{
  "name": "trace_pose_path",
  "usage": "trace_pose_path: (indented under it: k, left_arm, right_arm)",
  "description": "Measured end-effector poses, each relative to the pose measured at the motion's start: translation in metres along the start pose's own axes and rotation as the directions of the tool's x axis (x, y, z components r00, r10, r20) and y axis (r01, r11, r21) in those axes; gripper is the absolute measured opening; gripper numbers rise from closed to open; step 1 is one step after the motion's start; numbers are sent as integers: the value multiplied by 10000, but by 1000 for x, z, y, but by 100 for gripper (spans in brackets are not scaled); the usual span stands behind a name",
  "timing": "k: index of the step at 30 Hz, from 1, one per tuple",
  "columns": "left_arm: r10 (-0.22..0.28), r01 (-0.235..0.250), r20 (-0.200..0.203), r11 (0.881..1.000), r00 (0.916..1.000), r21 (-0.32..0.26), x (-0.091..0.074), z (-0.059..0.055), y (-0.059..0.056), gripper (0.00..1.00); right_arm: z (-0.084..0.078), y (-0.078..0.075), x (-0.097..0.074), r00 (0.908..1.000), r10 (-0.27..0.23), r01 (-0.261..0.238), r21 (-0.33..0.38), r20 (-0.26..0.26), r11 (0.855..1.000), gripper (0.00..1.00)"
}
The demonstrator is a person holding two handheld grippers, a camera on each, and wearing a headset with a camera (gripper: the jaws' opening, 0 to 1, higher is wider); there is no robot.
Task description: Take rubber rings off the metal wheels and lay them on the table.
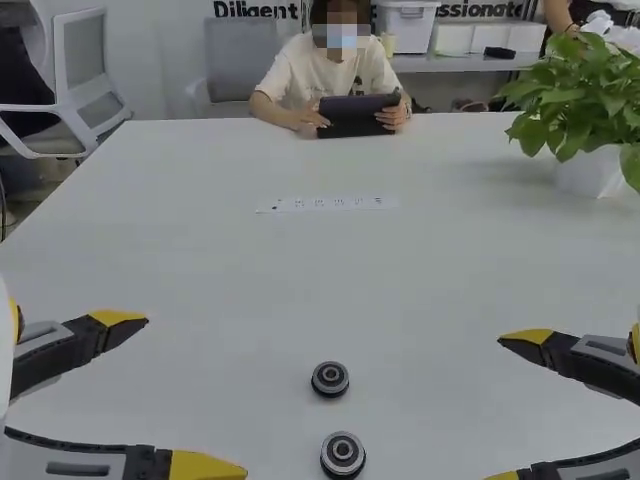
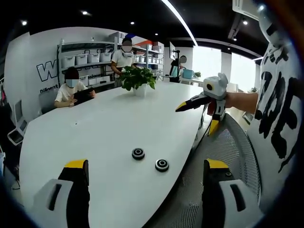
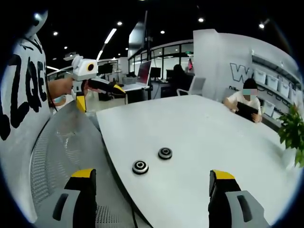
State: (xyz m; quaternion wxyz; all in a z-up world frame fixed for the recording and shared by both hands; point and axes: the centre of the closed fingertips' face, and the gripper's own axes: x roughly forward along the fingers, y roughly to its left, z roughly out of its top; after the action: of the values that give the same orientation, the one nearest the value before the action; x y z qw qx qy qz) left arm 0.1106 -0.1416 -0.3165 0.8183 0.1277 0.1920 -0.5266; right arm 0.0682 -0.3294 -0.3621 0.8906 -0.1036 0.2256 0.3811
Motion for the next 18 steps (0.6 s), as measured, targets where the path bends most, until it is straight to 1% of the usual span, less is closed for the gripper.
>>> trace_pose_path:
  k: [6, 10, 18]
  left_arm:
    - [-13, 13, -33, 10000, 10000, -16, 1, -1, 0, 99]
    - [-27, 28, -118, 10000, 9999, 74, 2, -2, 0, 99]
    - [-46, 47, -83, 9999, 10000, 102, 3, 1, 2, 99]
  right_arm:
    - [0, 1, 1, 10000, 52, -52, 17, 5, 10000, 99]
    - [2, 1, 3, 10000, 86, -86, 16, 26, 10000, 99]
    - [8, -1, 5, 9998, 155, -155, -44, 133, 9999, 99]
